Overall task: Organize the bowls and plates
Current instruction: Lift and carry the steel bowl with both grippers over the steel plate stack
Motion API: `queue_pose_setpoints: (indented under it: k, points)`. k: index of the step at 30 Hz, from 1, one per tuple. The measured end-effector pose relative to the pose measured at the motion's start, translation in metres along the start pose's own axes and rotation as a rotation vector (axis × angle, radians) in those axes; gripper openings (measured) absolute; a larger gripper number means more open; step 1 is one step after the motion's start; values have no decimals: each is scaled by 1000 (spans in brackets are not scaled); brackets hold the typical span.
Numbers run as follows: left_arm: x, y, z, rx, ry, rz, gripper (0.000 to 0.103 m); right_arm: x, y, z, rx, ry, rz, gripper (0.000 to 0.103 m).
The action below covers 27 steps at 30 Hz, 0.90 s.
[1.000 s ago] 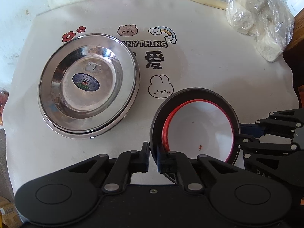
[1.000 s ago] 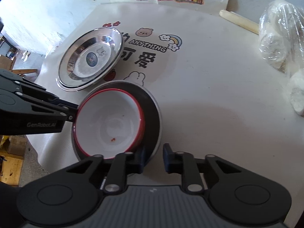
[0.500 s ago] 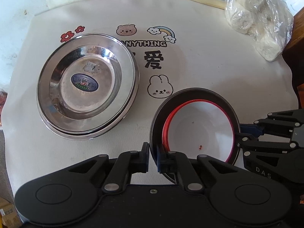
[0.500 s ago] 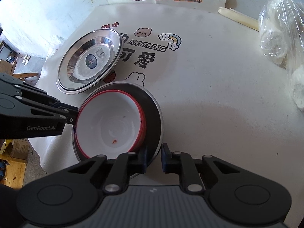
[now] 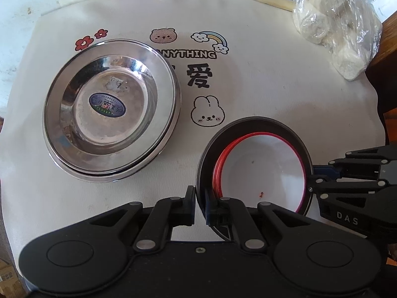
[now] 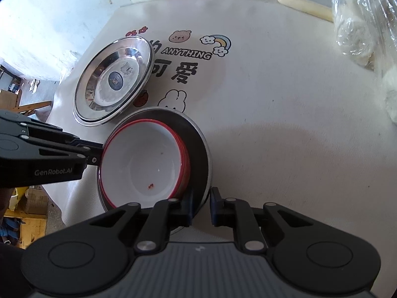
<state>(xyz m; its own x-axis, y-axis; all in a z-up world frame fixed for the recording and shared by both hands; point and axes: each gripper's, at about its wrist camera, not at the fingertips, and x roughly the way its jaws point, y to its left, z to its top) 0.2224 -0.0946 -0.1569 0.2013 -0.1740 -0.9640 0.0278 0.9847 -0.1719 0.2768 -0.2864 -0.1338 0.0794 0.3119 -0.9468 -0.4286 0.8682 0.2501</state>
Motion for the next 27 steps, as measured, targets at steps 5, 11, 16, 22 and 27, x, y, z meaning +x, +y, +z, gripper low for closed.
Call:
queue_pose_setpoints:
  k: [5,11,16,22,27]
  points:
    - [2,3,0,-6,1,-14,6,4,1,2,32,16,-4,15]
    - [3,3,0,-10,9,-14,6,5,-5,2,83,15,15,13]
    - [0,7,0,-29,7,-36,5,4,-3,-1,88,32,17,13]
    - [-5,4,2,-5,-9,-58,5,-4,-3,-6,107,25,23,14]
    - [-9,1,4,9,-21,-75,5,-12,-6,-8,129,8,14,14]
